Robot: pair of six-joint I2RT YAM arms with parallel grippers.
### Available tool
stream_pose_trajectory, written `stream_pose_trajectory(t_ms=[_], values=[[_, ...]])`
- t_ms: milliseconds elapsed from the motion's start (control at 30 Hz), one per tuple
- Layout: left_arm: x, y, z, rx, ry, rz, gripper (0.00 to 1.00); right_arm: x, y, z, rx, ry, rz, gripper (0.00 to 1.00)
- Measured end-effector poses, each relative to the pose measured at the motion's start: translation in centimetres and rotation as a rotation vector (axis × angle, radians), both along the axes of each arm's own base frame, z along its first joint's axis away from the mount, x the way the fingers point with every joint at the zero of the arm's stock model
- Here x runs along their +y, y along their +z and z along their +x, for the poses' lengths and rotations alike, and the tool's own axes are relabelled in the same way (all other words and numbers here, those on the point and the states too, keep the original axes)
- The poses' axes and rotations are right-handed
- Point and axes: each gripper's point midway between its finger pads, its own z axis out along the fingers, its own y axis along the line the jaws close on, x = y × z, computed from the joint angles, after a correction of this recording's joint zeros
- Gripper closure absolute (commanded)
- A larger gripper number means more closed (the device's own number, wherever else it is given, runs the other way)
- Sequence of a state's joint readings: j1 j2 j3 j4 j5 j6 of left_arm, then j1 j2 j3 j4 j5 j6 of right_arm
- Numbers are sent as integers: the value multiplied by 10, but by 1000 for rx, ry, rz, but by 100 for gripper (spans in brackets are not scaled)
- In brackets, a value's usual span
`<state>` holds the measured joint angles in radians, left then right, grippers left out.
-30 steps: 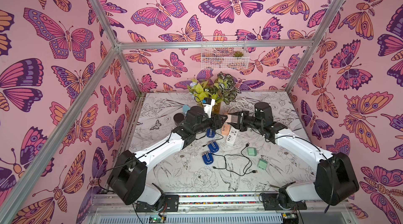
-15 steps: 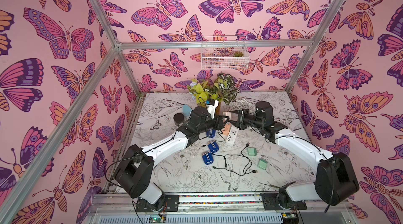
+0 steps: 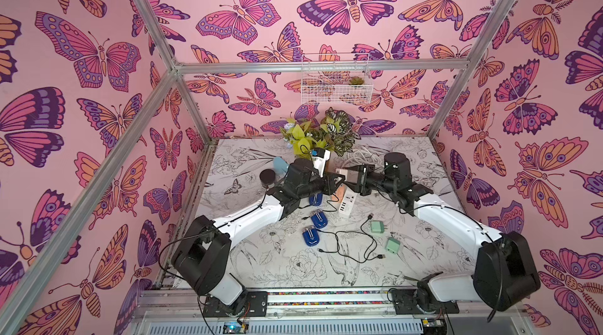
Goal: Charge the electric shaver
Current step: Insert the plug into the socket.
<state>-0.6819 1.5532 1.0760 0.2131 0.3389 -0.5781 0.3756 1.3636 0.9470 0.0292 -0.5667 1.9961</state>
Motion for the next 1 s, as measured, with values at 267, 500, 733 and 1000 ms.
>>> stream_pose_trajectory(t_ms=[267, 500, 733, 1000], values=[[5, 4, 25, 131, 103, 139, 100, -70, 9, 2, -234, 75, -450, 33], [-8, -51, 41, 278, 140, 364, 100, -80, -22, -8, -374, 254, -680, 35], [-24, -93, 57, 320, 136, 559, 100, -87, -24, -10, -460, 326, -794, 35], [-31, -136, 75, 361, 138, 689, 100, -95, -14, -22, -500, 329, -836, 36]])
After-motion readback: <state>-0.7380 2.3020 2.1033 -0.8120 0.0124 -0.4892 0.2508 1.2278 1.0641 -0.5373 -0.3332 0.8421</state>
